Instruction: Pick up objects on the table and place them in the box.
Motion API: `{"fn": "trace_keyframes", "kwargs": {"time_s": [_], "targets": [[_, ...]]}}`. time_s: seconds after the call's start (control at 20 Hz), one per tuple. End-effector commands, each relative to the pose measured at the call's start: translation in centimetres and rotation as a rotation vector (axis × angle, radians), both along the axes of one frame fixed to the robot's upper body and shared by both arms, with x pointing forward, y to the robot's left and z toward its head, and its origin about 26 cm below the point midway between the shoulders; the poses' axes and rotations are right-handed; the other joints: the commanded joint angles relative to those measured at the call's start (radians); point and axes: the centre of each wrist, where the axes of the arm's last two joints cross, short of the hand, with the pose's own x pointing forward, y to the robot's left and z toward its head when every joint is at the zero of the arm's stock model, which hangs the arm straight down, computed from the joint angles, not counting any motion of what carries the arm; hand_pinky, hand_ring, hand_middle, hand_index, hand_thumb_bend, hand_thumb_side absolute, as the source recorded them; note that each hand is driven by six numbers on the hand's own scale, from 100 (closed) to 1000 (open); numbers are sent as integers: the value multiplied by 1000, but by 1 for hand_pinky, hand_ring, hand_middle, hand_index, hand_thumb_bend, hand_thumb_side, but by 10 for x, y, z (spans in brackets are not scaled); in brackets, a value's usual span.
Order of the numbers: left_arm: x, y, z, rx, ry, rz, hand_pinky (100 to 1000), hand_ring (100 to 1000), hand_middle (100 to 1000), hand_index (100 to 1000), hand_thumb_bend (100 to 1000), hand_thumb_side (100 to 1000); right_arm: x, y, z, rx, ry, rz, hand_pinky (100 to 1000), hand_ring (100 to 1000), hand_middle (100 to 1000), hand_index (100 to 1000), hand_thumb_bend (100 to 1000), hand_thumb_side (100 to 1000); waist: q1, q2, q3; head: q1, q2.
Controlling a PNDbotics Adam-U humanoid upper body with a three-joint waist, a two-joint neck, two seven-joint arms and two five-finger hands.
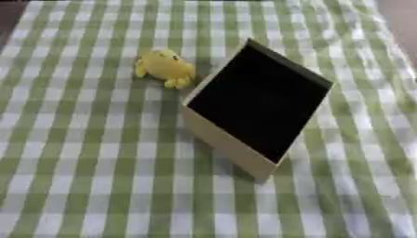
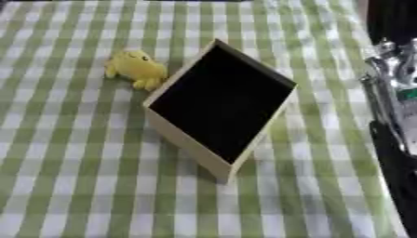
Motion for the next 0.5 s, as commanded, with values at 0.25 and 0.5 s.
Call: {"fn": "trace_keyframes", "kwargs": {"time_s": [0.25, 0.5], "targets": [[-8, -8, 28, 284, 49, 71, 659, 760, 763, 845, 434, 690, -6, 0, 12, -26, -34, 2, 795, 771, 756, 885, 100, 903, 4, -26, -5, 3, -10], [-8, -21, 36, 436, 101, 81, 669, 762, 764, 863, 491, 679, -5, 1, 11, -29, -28, 10, 795, 771, 756, 885, 100, 906, 6, -28, -9, 9, -12]]}}
